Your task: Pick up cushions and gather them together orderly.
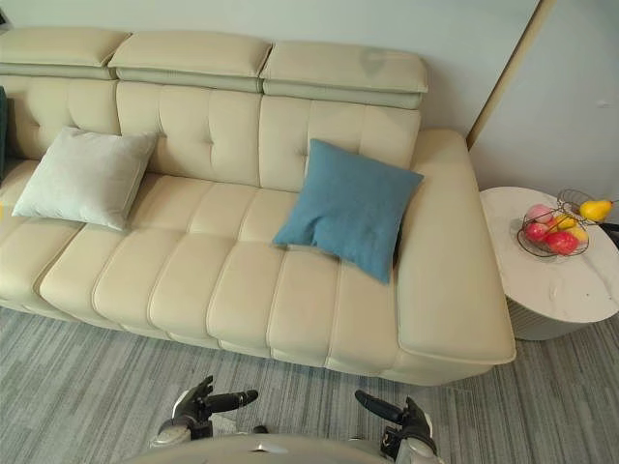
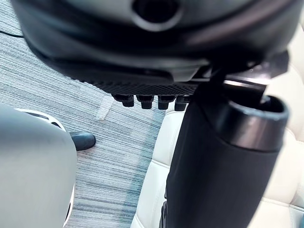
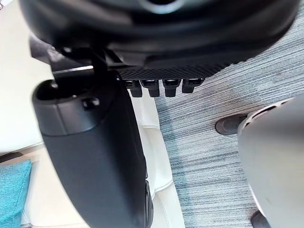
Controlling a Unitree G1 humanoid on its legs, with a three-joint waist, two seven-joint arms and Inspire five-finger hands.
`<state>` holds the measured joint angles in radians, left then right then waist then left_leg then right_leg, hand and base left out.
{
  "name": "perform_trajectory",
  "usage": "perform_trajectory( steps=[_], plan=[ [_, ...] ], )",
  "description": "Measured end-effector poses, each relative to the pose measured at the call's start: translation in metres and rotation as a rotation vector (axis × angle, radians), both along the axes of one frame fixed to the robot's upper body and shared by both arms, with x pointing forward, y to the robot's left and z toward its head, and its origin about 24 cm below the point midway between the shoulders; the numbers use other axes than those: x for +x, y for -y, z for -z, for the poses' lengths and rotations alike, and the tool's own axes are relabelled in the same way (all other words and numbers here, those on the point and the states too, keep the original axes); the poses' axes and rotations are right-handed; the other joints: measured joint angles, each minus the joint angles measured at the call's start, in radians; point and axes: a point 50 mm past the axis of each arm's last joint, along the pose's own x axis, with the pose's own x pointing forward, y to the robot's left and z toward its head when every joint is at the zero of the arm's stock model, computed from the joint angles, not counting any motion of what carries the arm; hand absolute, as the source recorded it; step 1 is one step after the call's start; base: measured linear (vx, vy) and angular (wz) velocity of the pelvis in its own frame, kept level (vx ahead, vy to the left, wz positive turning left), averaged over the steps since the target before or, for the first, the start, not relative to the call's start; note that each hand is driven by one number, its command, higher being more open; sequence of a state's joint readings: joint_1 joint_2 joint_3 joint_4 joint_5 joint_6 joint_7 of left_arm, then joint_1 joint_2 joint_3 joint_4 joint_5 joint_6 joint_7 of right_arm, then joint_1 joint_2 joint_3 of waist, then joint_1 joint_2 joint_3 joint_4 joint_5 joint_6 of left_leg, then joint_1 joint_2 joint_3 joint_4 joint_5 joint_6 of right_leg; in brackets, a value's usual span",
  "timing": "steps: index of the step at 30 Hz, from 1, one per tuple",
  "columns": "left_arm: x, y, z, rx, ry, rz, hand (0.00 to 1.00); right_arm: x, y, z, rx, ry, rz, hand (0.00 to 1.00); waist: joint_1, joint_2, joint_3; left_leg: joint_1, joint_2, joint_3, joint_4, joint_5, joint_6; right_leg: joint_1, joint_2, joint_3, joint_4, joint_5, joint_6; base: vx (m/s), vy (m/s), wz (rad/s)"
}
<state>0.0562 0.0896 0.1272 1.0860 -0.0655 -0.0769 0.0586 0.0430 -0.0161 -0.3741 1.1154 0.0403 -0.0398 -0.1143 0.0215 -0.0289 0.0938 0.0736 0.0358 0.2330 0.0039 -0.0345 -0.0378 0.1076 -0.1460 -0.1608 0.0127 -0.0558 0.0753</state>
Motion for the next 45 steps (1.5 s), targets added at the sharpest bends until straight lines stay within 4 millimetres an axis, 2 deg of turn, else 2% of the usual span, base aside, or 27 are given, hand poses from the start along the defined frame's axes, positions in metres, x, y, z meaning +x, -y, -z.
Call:
perform_trajectory(
  steps=[8,13,20,24,28,29,30,31,32,33,34,35,36,37,38,39,40,41,42,43,44,45],
  plan=[
    [0.0,0.0,0.0,0.0,-0.001,0.0,1.0,-0.001,0.0,0.0,0.0,-0.003,0.001,1.0,0.0,0.0,0.0,0.002,0.0,-0.001,-0.001,0.001,0.001,0.002,0.0,-0.002,0.0,0.0,0.0,0.0,0.0,0.0],
    [-0.002,0.0,0.001,-0.008,-0.004,-0.008,1.0,-0.01,0.0,0.002,0.012,-0.029,0.023,1.0,-0.001,0.005,0.0,0.041,-0.004,0.002,-0.05,0.027,0.0,0.018,0.0,-0.005,0.002,0.0,0.0,-0.02,-0.002,-0.01],
    [-0.007,0.005,0.002,-0.059,0.002,-0.088,1.0,-0.015,0.005,0.001,0.039,-0.008,0.116,1.0,-0.005,0.022,0.01,0.097,0.01,0.071,-0.071,0.032,-0.005,0.016,0.007,0.054,0.038,-0.001,0.002,-0.07,0.003,-0.26],
    [-0.006,0.01,0.003,-0.091,0.018,-0.147,1.0,-0.011,0.004,-0.002,0.037,0.03,0.114,1.0,-0.008,0.024,0.015,0.091,0.043,0.176,-0.01,-0.013,-0.025,-0.056,0.036,0.171,0.091,-0.001,0.002,-0.08,-0.025,-0.85],
    [-0.009,0.011,0.003,-0.098,0.011,-0.175,1.0,0.004,-0.002,-0.008,0.033,0.093,0.065,1.0,-0.033,0.027,0.019,0.085,0.118,0.429,0.114,-0.1,-0.058,-0.188,0.122,0.393,0.165,0.014,-0.003,-0.02,-0.078,-1.79],
    [-0.007,0.011,0.003,-0.096,0.016,-0.168,1.0,0.011,-0.003,-0.01,0.03,0.112,0.042,1.0,-0.038,0.032,0.018,0.083,0.144,0.512,0.137,-0.112,-0.065,-0.241,0.134,0.405,0.18,0.023,-0.017,0.0,-0.074,-2.16],
    [-0.005,0.01,0.002,-0.095,0.022,-0.165,1.0,0.013,-0.004,-0.01,0.029,0.117,0.033,1.0,-0.038,0.03,0.018,0.084,0.153,0.565,0.144,-0.117,-0.072,-0.275,0.125,0.361,0.193,0.028,-0.037,0.01,-0.062,-2.08],
    [-0.002,0.009,0.001,-0.09,0.033,-0.162,1.0,0.014,-0.005,-0.01,0.029,0.118,0.028,1.0,-0.04,0.026,0.021,0.088,0.162,0.628,0.152,-0.12,-0.078,-0.319,0.099,0.276,0.214,0.033,-0.042,0.04,-0.045,-1.94],
    [0.002,0.007,0.0,-0.084,0.039,-0.156,1.0,0.015,-0.006,-0.011,0.03,0.121,0.034,1.0,-0.057,0.018,0.024,0.095,0.177,0.693,0.169,-0.121,-0.083,-0.36,0.049,0.121,0.244,0.044,-0.052,0.12,-0.067,-1.78],
    [0.003,0.006,-0.001,-0.082,0.042,-0.151,1.0,0.016,-0.006,-0.011,0.027,0.123,0.034,1.0,-0.071,0.012,0.024,0.105,0.187,0.723,0.178,-0.121,-0.083,-0.372,0.01,-0.001,0.265,0.047,-0.061,0.16,-0.077,-1.59],
    [0.006,0.007,-0.001,-0.082,0.045,-0.139,1.0,0.016,-0.004,-0.011,0.023,0.121,0.032,1.0,-0.081,0.012,0.025,0.124,0.202,0.756,0.191,-0.121,-0.083,-0.374,-0.023,-0.162,0.295,0.047,-0.071,0.23,-0.124,-1.19],
    [0.008,0.009,-0.002,-0.083,0.049,-0.13,1.0,0.016,-0.003,-0.011,0.019,0.122,0.03,1.0,-0.083,0.016,0.027,0.136,0.213,0.772,0.198,-0.121,-0.084,-0.371,-0.031,-0.247,0.31,0.041,-0.099,0.25,-0.174,-1.31],
    [0.016,0.013,-0.003,-0.092,0.063,-0.108,1.0,0.018,0.004,-0.012,-0.004,0.128,0.028,1.0,-0.084,0.026,0.032,0.165,0.222,0.805,0.186,-0.107,-0.104,-0.372,-0.026,-0.338,0.34,0.017,-0.142,0.25,-0.184,-0.92],
    [0.021,0.017,-0.004,-0.099,0.074,-0.096,1.0,0.018,0.005,-0.012,-0.01,0.126,0.029,1.0,-0.086,0.037,0.039,0.177,0.221,0.812,0.173,-0.1,-0.108,-0.374,-0.019,-0.334,0.35,0.011,-0.149,0.22,-0.155,-0.85],
    [0.033,0.03,-0.007,-0.132,0.103,-0.063,1.0,0.018,0.017,-0.013,-0.043,0.115,0.032,1.0,-0.091,0.066,0.051,0.205,0.213,0.823,0.132,-0.063,-0.123,-0.375,0.0,-0.315,0.363,-0.001,-0.161,0.21,-0.115,-0.55],
    [0.041,0.037,-0.009,-0.144,0.118,-0.019,1.0,0.014,0.025,-0.013,-0.062,0.094,0.028,1.0,-0.102,0.075,0.054,0.222,0.203,0.823,0.123,-0.02,-0.137,-0.379,0.0,-0.298,0.382,-0.024,-0.162,0.21,-0.12,-0.52],
    [0.041,0.037,-0.009,-0.145,0.12,-0.011,1.0,0.012,0.025,-0.012,-0.061,0.083,0.029,1.0,-0.106,0.076,0.054,0.226,0.202,0.822,0.131,-0.005,-0.139,-0.38,-0.001,-0.293,0.391,-0.035,-0.162,0.28,-0.239,-0.52],
    [0.04,0.036,-0.009,-0.137,0.115,-0.006,1.0,0.007,0.024,-0.01,-0.051,0.061,0.033,1.0,-0.12,0.069,0.055,0.229,0.224,0.818,0.216,0.008,-0.143,-0.379,0.003,-0.261,0.412,-0.071,-0.153,0.3,-0.313,-0.72],
    [0.037,0.034,-0.007,-0.131,0.104,-0.01,1.0,0.004,0.025,-0.009,-0.048,0.049,0.042,1.0,-0.123,0.068,0.062,0.225,0.282,0.794,0.366,0.017,-0.117,-0.364,0.018,-0.224,0.421,-0.091,-0.161,0.3,-0.34,-0.83],
    [0.032,0.033,-0.006,-0.13,0.091,-0.016,1.0,0.003,0.024,-0.008,-0.043,0.045,0.053,1.0,-0.122,0.066,0.065,0.215,0.317,0.763,0.449,0.034,-0.074,-0.35,0.03,-0.205,0.416,-0.096,-0.165,0.24,-0.31,-1.03],
    [0.022,0.03,-0.002,-0.128,0.064,-0.032,1.0,-0.001,0.018,-0.006,-0.026,0.032,0.064,1.0,-0.117,0.053,0.08,0.171,0.391,0.659,0.645,0.08,0.039,-0.303,0.052,-0.161,0.389,-0.105,-0.175,0.17,-0.209,-0.98],
    [0.017,0.031,-0.001,-0.129,0.053,-0.039,1.0,-0.003,0.019,-0.006,-0.029,0.027,0.065,1.0,-0.11,0.054,0.082,0.102,0.411,0.546,0.785,-0.034,0.012,-0.281,0.071,-0.126,0.373,-0.112,-0.18,0.17,-0.169,-1.11]
  ],
)
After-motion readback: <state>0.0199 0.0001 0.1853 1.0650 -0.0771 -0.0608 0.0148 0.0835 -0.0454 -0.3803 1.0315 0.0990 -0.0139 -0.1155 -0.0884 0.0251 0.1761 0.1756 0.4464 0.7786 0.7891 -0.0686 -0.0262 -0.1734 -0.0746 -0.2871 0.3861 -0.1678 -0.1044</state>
